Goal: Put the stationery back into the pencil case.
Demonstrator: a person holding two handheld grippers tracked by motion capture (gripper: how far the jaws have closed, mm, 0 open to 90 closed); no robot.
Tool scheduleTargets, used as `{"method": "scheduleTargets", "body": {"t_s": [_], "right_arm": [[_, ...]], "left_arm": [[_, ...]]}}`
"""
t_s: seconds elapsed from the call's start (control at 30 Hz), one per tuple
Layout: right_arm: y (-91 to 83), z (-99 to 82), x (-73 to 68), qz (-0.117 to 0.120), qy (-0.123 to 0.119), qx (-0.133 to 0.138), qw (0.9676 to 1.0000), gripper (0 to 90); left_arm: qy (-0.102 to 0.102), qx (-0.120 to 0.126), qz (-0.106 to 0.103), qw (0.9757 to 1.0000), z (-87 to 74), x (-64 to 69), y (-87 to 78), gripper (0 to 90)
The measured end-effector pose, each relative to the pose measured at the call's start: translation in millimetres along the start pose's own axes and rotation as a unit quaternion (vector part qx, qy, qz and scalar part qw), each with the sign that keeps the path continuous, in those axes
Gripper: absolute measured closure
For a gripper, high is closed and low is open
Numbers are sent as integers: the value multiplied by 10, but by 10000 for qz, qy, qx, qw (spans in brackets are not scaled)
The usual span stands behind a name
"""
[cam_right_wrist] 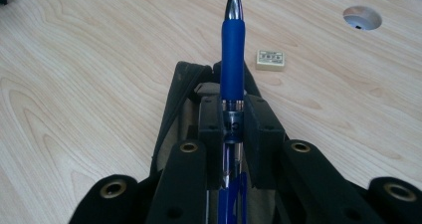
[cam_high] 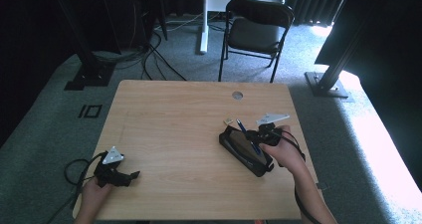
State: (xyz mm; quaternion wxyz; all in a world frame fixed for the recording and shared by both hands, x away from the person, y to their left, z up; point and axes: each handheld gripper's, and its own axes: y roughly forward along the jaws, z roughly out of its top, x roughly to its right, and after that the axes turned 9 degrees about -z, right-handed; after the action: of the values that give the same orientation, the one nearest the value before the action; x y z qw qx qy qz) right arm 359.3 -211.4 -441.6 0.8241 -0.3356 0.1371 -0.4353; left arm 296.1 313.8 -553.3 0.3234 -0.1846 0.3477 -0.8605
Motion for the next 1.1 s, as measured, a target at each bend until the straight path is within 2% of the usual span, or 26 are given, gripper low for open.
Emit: {"method": "scheduleTargets", "body": {"t_s": [0.03,0.13,0.43,0.5,0.8,0.93,1.1], "right_arm": [[14,-4,-13,27,-26,-64,10000,793],[70,-17,-53,-87,-235,-240,9994,793],[237,-55,-100,52,-253,-544,9982,793],[270,-61,-121,50,-329,-655,9973,793],[391,-73,-126,84,-318,-943,9950,793],[448,-78,-141,82,-358,-1136,9929,793],[499,-66,-138,114,-241,-1182,9926,793]], "left_arm": [[-7,2,-1,10000,0,1,0,22],[-6,1,-2,10000,0,1,0,21],[-9,4,-2,10000,0,1,1,21],[-7,1,-1,10000,0,1,0,22],[-7,2,-2,10000,0,1,0,22],[-6,1,-1,10000,0,1,0,22],[-7,2,-2,10000,0,1,0,22]]}}
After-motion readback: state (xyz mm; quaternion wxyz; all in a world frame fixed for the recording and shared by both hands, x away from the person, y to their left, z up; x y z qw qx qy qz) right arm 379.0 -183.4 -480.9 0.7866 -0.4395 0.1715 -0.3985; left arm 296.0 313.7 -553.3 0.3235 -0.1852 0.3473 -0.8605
